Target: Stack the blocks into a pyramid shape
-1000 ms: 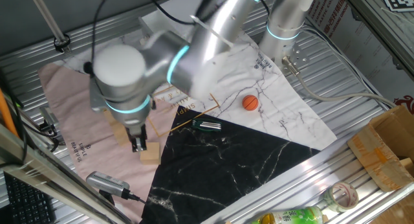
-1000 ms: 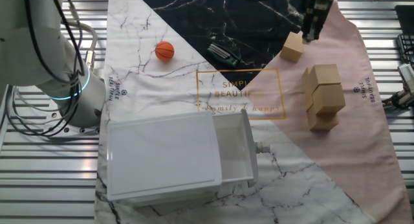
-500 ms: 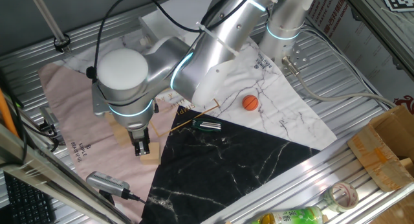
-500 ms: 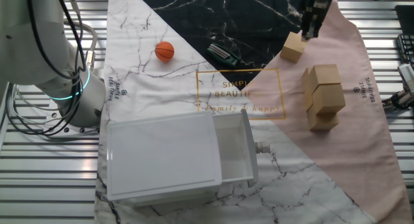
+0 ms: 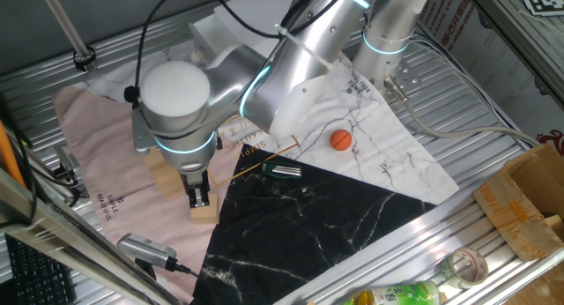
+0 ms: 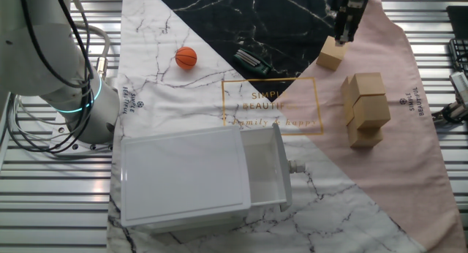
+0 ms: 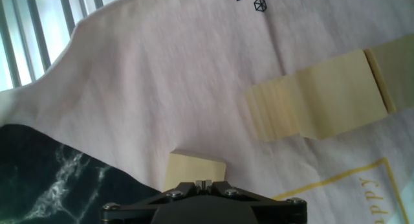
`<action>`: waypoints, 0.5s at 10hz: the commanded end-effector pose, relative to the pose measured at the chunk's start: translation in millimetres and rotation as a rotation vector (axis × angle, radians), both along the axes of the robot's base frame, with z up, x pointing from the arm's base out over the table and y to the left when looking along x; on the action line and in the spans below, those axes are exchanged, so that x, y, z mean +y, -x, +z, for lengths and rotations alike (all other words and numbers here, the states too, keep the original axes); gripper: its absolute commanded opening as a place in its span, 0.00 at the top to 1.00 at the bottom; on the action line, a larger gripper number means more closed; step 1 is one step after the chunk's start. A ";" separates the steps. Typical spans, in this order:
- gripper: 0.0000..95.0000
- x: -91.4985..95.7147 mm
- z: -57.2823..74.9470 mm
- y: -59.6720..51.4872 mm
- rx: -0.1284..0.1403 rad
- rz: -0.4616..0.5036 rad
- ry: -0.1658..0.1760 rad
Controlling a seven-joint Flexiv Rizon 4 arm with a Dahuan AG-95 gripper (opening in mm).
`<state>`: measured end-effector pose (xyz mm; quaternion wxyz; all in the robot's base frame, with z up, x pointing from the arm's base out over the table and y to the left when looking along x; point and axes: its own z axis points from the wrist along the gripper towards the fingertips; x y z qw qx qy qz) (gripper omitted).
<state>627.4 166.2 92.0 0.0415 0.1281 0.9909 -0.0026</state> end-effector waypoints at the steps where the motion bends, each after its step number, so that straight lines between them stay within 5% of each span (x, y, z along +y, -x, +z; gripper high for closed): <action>1: 1.00 1.4 -0.6 -1.0 0.005 0.001 -0.002; 5: 1.00 1.3 -0.6 -0.8 0.005 0.001 0.003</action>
